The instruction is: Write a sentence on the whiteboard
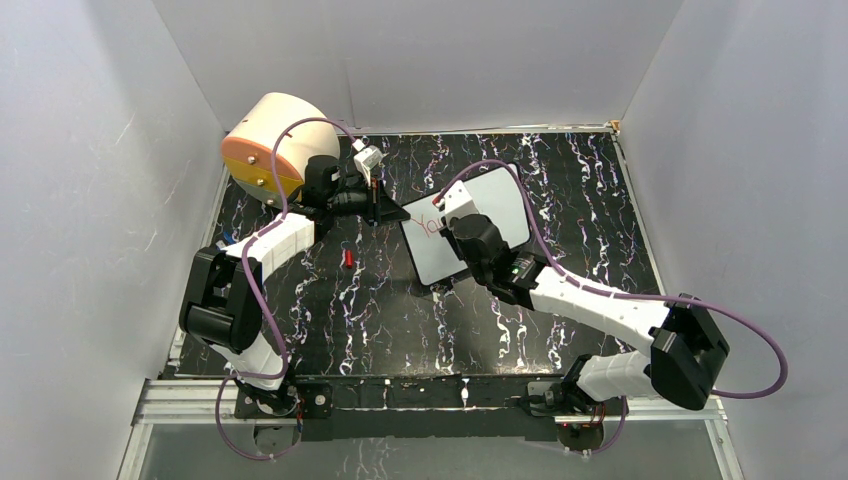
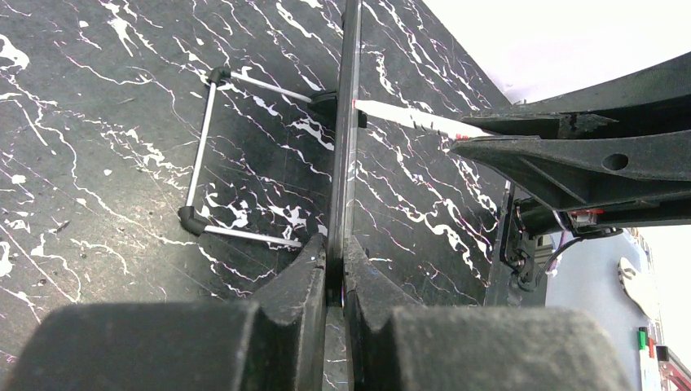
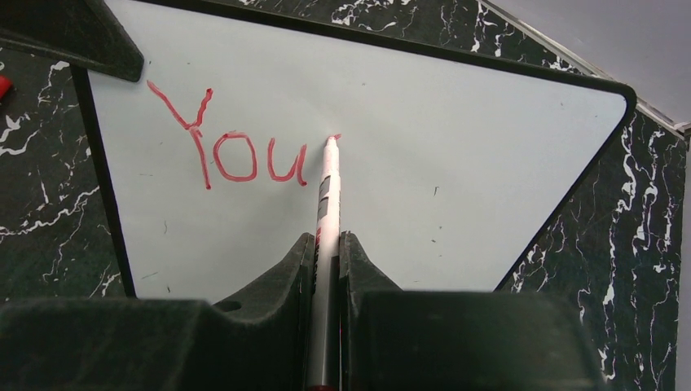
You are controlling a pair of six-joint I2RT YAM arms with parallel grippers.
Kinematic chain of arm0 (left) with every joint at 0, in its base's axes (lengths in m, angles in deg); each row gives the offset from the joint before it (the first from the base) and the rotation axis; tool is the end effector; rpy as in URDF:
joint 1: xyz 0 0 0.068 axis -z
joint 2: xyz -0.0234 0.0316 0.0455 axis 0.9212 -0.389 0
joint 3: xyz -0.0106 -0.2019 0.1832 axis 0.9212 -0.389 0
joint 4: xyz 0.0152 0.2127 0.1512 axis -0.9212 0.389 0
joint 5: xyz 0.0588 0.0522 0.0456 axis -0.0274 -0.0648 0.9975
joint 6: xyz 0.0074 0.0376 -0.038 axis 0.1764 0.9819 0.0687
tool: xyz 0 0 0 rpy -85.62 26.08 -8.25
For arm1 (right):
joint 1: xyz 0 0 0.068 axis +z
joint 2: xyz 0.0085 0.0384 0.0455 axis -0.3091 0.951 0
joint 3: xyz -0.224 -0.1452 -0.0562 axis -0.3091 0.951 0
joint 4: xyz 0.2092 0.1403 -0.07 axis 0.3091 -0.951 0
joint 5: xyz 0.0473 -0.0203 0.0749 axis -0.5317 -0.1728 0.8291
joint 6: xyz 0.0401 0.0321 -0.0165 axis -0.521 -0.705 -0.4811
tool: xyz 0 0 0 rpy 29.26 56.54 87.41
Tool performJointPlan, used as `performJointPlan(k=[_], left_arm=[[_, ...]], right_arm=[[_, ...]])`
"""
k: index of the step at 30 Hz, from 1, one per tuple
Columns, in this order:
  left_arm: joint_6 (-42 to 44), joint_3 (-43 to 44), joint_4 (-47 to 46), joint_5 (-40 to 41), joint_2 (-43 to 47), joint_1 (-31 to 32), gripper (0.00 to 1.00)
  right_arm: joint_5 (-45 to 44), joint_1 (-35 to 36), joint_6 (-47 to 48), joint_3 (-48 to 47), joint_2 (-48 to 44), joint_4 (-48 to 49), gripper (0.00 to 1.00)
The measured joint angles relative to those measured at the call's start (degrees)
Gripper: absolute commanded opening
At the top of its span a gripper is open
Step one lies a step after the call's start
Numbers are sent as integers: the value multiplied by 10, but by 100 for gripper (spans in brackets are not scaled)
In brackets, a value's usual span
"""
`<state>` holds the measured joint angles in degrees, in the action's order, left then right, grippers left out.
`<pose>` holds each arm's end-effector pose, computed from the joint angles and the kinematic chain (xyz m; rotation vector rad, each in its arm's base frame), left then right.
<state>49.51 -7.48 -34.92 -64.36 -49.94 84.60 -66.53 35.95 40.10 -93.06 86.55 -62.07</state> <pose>0.3398 -0.1364 0.2578 0.7049 1.8129 -1.2101 0.1891 0.2242 0.2876 -0.5217 1.7990 -0.0030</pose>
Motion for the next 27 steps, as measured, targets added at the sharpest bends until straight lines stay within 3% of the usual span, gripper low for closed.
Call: performJointPlan(k=[27], left_arm=[[8, 5, 12, 0, 0, 0, 0]], right_arm=[[17, -23, -1, 2, -34, -19, 0]])
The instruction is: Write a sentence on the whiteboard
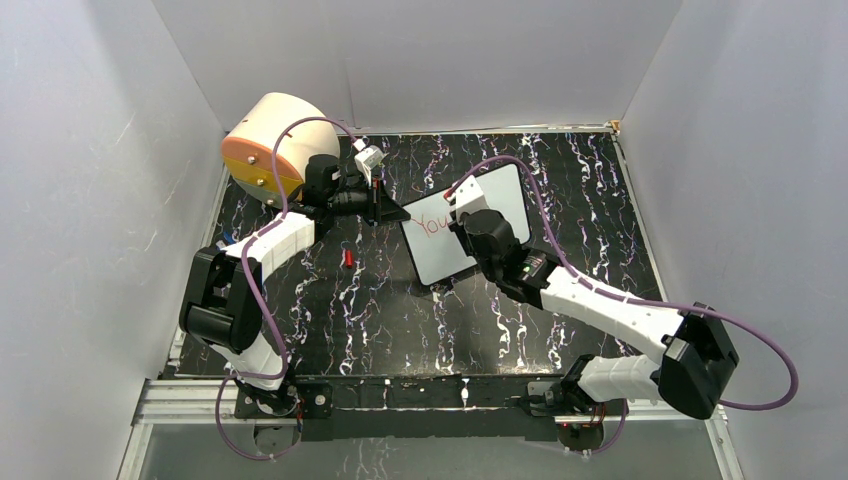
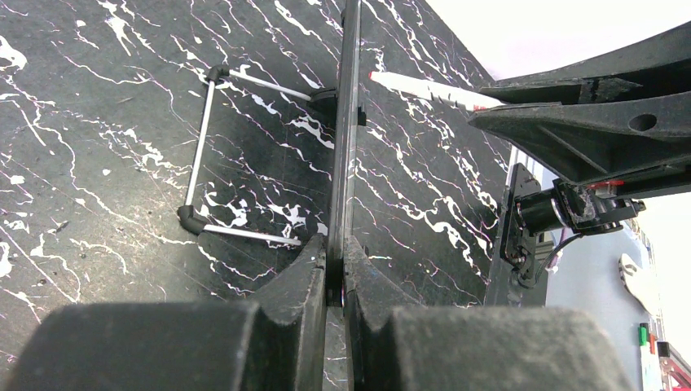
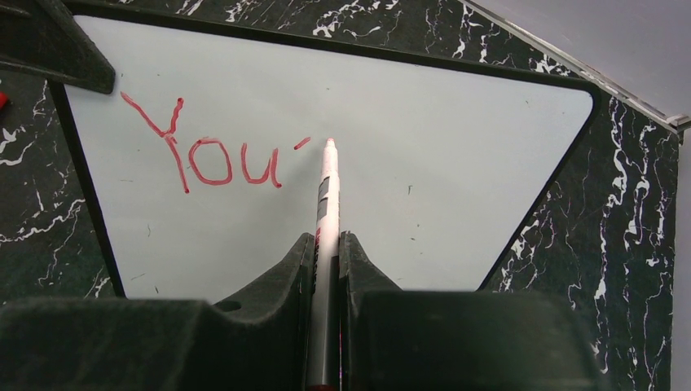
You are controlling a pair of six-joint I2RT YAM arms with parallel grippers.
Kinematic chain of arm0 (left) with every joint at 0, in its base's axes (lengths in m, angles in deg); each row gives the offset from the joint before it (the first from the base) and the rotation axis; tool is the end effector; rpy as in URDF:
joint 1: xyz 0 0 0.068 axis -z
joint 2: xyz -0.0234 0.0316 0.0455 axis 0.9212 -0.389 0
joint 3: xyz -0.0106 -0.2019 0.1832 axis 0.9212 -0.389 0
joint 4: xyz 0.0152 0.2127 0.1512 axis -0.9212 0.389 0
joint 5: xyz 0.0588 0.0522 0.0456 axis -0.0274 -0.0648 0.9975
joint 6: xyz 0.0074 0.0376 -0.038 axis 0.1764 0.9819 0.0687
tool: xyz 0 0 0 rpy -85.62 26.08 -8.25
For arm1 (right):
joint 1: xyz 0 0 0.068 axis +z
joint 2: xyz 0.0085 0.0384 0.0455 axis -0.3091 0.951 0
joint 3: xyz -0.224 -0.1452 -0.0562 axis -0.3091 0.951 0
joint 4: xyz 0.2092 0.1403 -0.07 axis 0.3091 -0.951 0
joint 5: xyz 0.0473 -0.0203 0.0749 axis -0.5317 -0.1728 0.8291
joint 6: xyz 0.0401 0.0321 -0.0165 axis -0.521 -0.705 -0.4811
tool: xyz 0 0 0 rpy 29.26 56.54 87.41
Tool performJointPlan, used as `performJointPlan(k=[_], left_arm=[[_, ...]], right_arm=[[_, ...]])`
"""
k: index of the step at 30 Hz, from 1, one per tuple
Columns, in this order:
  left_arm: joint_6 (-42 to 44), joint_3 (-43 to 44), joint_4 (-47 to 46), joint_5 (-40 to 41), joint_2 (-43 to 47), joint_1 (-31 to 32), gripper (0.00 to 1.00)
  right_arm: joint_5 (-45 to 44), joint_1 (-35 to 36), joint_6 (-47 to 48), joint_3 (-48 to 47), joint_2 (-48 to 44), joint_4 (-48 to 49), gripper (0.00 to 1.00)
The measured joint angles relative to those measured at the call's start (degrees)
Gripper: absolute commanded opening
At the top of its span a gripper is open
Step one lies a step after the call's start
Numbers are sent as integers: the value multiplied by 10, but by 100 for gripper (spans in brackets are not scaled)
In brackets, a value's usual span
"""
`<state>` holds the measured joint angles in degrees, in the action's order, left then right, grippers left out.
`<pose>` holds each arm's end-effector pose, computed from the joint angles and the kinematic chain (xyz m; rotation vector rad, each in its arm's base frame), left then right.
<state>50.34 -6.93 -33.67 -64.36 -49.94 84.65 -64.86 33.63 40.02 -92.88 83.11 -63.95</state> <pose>0.3401 -0.1369 0.2589 0.7142 1.8169 -1.2047 0.1901 0.2078 0.2992 -0.4898 1.7945 0.0101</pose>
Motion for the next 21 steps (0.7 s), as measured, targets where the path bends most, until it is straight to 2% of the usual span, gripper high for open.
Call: performJointPlan(k=[21], left_arm=[[1, 1, 2, -1, 0, 0, 0]], right_arm=[[17, -14, -2, 1, 13, -1, 0]])
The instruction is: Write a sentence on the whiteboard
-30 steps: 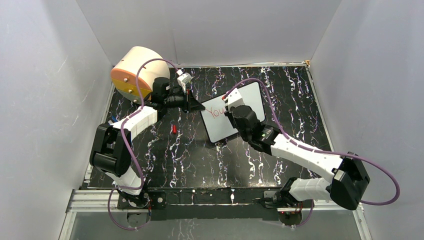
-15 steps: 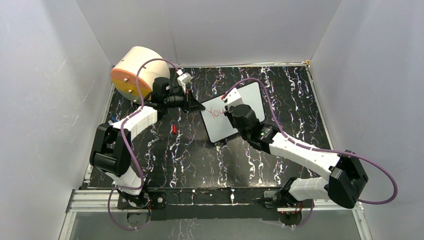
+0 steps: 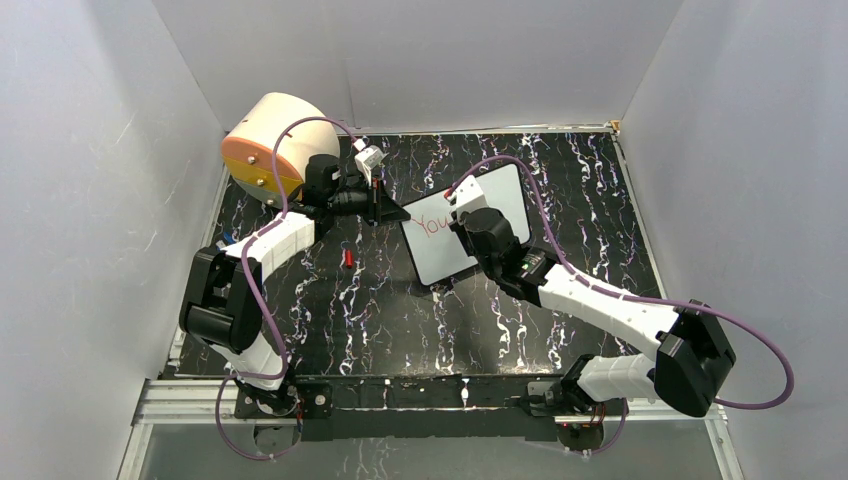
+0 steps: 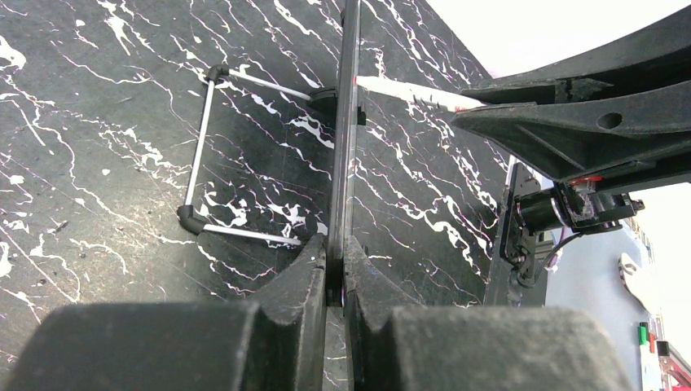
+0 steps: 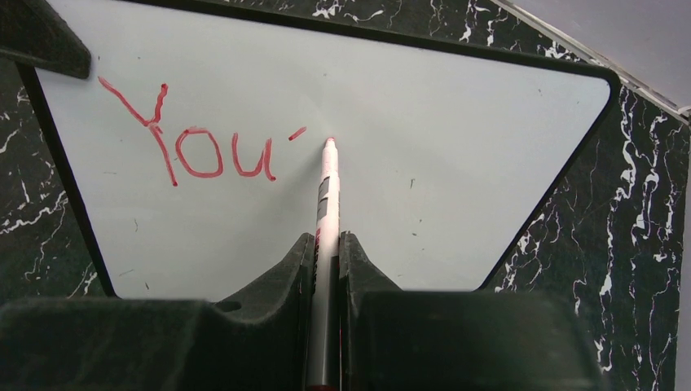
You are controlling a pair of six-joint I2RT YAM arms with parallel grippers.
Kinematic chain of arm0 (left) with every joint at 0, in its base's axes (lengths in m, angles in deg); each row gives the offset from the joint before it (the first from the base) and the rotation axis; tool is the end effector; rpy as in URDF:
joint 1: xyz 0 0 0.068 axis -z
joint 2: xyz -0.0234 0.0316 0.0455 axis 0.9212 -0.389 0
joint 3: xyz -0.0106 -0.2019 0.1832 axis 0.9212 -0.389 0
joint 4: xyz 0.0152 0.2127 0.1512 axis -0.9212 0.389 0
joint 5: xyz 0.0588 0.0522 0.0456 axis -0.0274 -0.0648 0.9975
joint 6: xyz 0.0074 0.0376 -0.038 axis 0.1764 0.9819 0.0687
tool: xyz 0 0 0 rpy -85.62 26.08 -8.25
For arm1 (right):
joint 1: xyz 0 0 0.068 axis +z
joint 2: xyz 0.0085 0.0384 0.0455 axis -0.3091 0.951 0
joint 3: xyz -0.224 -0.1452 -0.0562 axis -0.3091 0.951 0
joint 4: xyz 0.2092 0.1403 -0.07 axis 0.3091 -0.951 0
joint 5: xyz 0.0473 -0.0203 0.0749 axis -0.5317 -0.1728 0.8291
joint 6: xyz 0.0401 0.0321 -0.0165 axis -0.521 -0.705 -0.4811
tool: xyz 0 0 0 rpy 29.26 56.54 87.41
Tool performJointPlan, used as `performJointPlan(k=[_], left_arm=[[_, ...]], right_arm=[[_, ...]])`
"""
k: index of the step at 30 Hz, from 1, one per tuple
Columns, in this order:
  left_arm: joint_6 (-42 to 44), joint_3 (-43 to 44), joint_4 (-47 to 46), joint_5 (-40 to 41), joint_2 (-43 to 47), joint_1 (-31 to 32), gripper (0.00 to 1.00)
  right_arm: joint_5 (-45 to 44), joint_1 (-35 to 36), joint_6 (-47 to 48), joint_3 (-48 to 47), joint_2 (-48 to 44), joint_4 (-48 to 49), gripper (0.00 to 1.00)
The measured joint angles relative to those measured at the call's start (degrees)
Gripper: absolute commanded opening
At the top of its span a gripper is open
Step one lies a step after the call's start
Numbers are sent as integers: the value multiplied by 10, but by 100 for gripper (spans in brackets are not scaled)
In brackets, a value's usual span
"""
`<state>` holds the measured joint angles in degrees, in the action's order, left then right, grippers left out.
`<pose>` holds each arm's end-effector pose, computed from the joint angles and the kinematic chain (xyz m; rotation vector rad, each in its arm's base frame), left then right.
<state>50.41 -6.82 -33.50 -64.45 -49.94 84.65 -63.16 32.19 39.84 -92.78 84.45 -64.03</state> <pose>0.3402 -0.1369 0.2593 0.7160 1.8168 -1.2056 0.1976 0.2070 0.2921 -0.5011 1.8202 0.0077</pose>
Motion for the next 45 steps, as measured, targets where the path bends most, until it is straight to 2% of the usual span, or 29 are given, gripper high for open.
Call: performJointPlan(k=[22, 45], left_arm=[[0, 2, 4, 1, 0, 0, 0], [9, 10, 21, -1, -1, 2, 0]], right_arm=[[14, -1, -17, 21, -1, -38, 0], [26, -19, -13, 26, -1, 19, 0]])
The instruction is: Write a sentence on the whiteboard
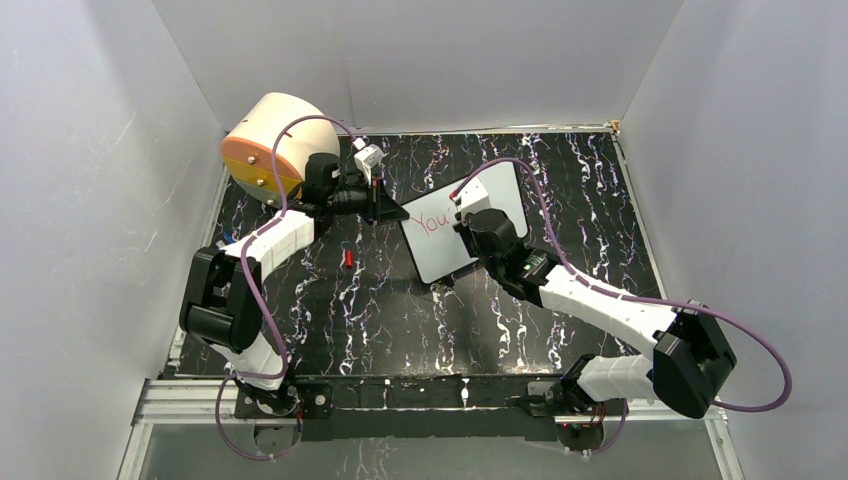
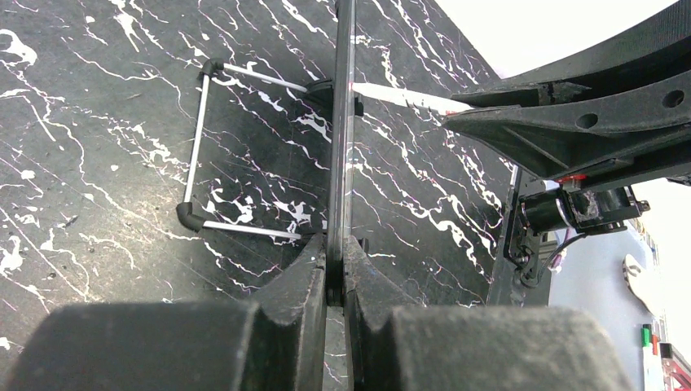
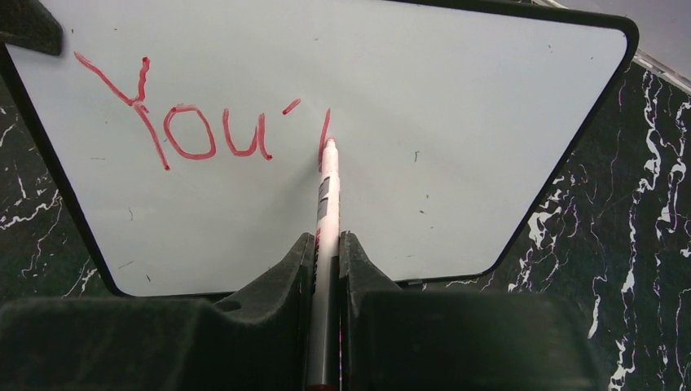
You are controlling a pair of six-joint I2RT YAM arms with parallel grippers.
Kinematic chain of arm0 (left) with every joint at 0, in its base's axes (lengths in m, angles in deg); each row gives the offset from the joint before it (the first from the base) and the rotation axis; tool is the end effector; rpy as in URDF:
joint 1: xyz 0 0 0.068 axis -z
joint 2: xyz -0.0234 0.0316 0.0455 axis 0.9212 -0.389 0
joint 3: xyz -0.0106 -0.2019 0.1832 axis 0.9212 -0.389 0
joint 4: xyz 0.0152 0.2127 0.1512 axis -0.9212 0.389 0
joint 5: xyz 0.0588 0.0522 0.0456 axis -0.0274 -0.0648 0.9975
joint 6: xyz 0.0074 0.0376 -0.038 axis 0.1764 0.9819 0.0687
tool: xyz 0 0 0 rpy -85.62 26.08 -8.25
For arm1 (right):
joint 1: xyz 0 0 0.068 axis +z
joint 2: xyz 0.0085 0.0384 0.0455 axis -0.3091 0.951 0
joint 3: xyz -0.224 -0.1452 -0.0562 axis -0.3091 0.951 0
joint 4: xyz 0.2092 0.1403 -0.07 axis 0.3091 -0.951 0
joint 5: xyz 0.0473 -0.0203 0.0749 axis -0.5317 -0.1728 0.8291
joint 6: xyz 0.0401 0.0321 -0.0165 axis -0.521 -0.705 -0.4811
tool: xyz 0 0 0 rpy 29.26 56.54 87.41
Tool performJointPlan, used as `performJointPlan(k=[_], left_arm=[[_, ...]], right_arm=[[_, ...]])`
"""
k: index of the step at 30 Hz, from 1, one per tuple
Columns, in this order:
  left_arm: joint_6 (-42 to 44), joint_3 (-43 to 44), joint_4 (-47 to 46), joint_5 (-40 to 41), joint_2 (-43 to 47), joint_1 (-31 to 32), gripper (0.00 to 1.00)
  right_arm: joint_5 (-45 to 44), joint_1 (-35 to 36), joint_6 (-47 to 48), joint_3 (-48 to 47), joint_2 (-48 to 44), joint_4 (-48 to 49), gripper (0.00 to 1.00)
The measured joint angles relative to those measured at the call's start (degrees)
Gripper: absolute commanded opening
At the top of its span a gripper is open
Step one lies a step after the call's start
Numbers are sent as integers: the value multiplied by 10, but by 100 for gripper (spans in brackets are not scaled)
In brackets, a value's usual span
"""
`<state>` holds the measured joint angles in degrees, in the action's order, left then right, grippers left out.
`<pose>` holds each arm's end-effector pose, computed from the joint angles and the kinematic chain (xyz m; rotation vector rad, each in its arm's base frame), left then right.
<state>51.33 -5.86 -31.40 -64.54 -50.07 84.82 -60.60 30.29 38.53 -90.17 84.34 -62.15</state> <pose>0.3408 -0.1383 0.2607 0.7270 1.8290 -1.2049 0.2021 0.1999 0.2797 -0.4872 1.8430 0.0363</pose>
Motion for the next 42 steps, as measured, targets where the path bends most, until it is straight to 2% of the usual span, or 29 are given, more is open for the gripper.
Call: performJointPlan(k=[42], left_arm=[[10, 16, 36, 19, 0, 2, 0]], right_arm=[[26, -35, 0, -2, -30, 11, 0]])
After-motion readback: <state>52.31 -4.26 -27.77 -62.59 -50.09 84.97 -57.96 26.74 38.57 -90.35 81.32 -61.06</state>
